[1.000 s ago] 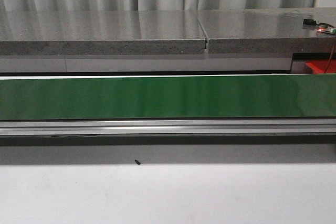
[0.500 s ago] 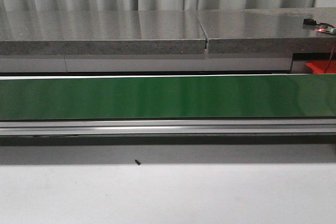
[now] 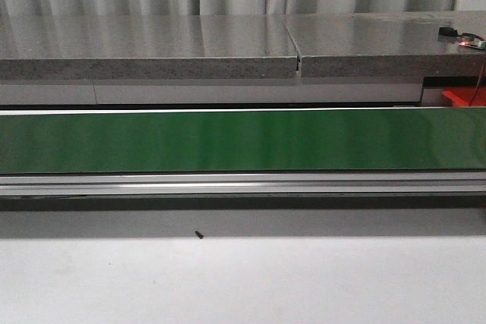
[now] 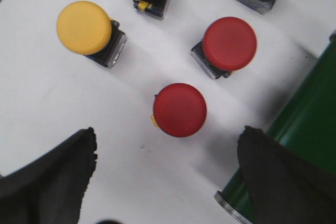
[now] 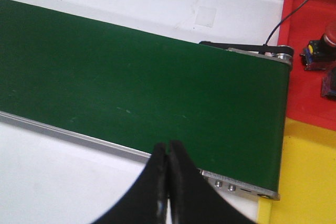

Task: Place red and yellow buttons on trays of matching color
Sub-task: 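Move the left gripper over a red-capped button and close on it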

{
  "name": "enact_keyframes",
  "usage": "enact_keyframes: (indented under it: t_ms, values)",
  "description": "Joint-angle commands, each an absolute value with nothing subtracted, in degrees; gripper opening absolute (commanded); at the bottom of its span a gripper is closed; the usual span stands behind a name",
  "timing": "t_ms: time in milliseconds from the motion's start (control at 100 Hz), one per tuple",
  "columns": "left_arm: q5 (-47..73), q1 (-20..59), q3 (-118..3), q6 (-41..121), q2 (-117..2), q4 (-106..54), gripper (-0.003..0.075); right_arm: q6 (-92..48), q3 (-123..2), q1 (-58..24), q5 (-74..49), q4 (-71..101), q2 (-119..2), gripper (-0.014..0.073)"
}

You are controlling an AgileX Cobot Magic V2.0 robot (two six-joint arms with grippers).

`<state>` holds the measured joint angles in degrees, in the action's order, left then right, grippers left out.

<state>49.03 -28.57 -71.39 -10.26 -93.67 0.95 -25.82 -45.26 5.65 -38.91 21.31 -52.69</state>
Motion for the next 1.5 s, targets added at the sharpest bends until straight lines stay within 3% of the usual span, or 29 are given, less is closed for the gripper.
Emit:
enact_keyframes:
  t_ms: [0, 1290, 1390, 1490]
  values:
    - [47.1, -29.1, -73.7, -9.9, -92.7, 0.0, 0.0547, -26.0, -46.7, 5.6, -36.2, 22.1, -51.9, -0.0069]
    - [43.7, -28.9, -75.0, -7.5, -103.3, -1.6, 0.0545, -26.0, -46.7, 5.6, -36.2, 22.1, -51.9, -0.0069]
    - [43.7, -28.9, -75.0, -7.5, -103.3, -1.6, 0.0496, -26.0, -46.7, 5.6, -36.2, 22.1, -51.9, -0.0069]
    - [43.7, -28.9, -75.0, -7.5, -103.3, -1.6, 0.0388, -26.0, -46.7, 5.6, -36.2, 22.1, -51.9, -0.0069]
